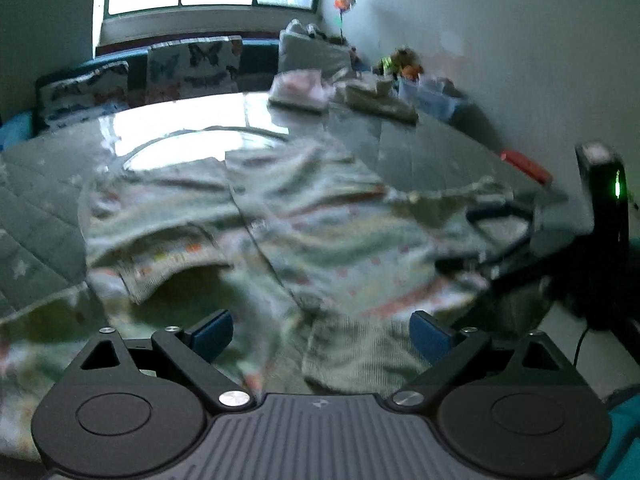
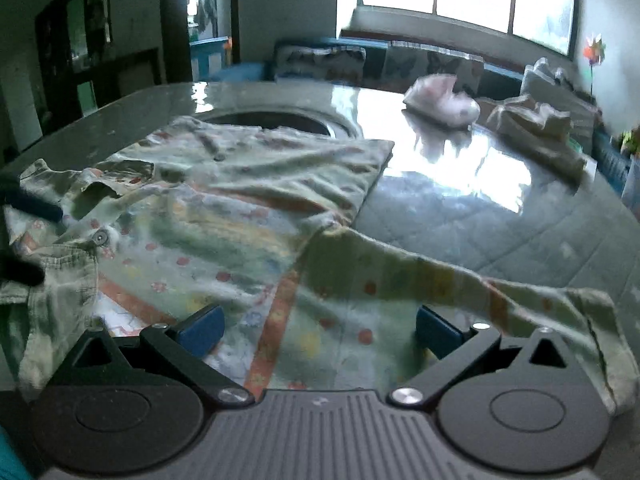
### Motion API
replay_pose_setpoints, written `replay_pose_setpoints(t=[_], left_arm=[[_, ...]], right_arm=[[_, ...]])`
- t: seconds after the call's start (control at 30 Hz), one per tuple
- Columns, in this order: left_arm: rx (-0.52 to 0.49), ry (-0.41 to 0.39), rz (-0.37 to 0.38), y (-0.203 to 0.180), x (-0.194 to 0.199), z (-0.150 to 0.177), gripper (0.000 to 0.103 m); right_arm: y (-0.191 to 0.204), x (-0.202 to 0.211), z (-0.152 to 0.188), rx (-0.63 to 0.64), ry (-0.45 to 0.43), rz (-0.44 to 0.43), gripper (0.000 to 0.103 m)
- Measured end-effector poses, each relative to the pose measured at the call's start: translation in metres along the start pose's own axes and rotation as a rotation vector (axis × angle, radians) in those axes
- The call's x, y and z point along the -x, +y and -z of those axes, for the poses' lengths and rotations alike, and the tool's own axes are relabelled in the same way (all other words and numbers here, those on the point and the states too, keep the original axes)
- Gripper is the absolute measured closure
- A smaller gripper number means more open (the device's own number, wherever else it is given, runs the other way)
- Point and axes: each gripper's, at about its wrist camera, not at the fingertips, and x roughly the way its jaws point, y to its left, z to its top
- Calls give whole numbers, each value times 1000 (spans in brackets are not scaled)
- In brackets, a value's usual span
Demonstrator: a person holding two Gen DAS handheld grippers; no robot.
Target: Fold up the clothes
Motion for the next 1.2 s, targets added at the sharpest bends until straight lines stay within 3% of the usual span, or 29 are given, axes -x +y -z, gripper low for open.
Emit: replay_pose_setpoints(t=[0.17, 0.4, 0.73, 0.8, 0.97, 1.2], left_arm=[[-6, -36, 32, -6, -6, -14, 6], [-32, -4, 64, -20, -28, -19, 5], [-41, 40, 75, -25, -45, -18, 5], [-39, 47, 73, -25, -47, -18, 5], [-40, 62, 67, -22, -51, -17, 5], [-35, 74, 54, -21, -53, -15, 5]], right_arm=[[-6, 6, 3, -20, -1, 15, 0], [-30, 20, 13, -119, -37, 46, 0], [-94, 39, 43, -277, -31, 266, 0], [-103, 43, 45, -302, -28, 273, 0], [-105, 45, 33, -309, -70, 239, 0], [-115, 7, 6, -277, -67, 283, 0]])
